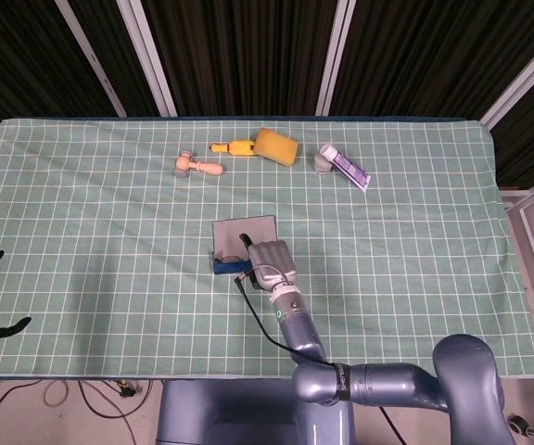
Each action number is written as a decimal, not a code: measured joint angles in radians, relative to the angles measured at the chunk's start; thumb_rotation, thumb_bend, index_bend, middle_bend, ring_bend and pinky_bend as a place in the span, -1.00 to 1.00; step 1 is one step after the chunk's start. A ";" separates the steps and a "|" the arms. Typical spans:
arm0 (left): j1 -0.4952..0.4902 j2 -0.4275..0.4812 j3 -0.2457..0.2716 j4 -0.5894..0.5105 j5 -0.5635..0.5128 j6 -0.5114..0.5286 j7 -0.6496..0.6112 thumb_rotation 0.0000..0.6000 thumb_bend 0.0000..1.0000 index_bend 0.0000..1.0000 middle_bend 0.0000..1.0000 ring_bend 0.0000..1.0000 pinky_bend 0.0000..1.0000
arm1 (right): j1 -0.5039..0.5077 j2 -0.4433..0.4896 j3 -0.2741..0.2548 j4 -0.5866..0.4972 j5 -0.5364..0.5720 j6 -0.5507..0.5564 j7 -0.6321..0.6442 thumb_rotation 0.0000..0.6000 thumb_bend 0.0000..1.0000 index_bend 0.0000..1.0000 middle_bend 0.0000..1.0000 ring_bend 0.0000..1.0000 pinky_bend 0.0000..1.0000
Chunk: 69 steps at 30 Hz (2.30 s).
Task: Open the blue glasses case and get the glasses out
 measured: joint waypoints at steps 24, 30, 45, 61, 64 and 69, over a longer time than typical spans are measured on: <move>-0.005 0.003 -0.006 -0.002 -0.019 -0.016 -0.012 1.00 -1.00 -1.00 -1.00 -1.00 -1.00 | 0.056 -0.125 -0.026 0.091 0.039 -0.048 0.032 1.00 0.09 -0.49 0.87 1.00 0.97; -0.005 0.003 -0.006 -0.004 -0.021 -0.018 -0.013 1.00 -1.00 -1.00 -1.00 -1.00 -1.00 | 0.052 -0.118 -0.032 0.056 0.034 -0.042 0.032 1.00 0.09 -0.39 0.87 1.00 0.97; -0.002 0.007 -0.007 -0.007 -0.022 -0.014 -0.017 1.00 -1.00 -1.00 -1.00 -1.00 -1.00 | 0.014 -0.035 -0.114 -0.146 0.082 0.054 -0.040 1.00 0.11 -0.22 0.87 1.00 0.97; 0.001 0.003 -0.007 -0.007 -0.020 -0.004 -0.006 1.00 -1.00 -1.00 -1.00 -1.00 -1.00 | -0.049 0.063 -0.197 -0.255 0.058 0.179 -0.080 1.00 0.11 -0.19 0.87 1.00 0.97; 0.002 0.004 -0.007 -0.007 -0.021 -0.003 -0.006 1.00 -1.00 -1.00 -1.00 -1.00 -1.00 | -0.055 0.073 -0.205 -0.256 0.055 0.193 -0.092 1.00 0.11 -0.19 0.87 1.00 0.97; 0.004 0.005 -0.008 -0.008 -0.022 -0.001 -0.008 1.00 -1.00 -1.00 -1.00 -1.00 -1.00 | -0.060 0.089 -0.217 -0.249 0.069 0.205 -0.124 1.00 0.11 -0.17 0.87 1.00 0.97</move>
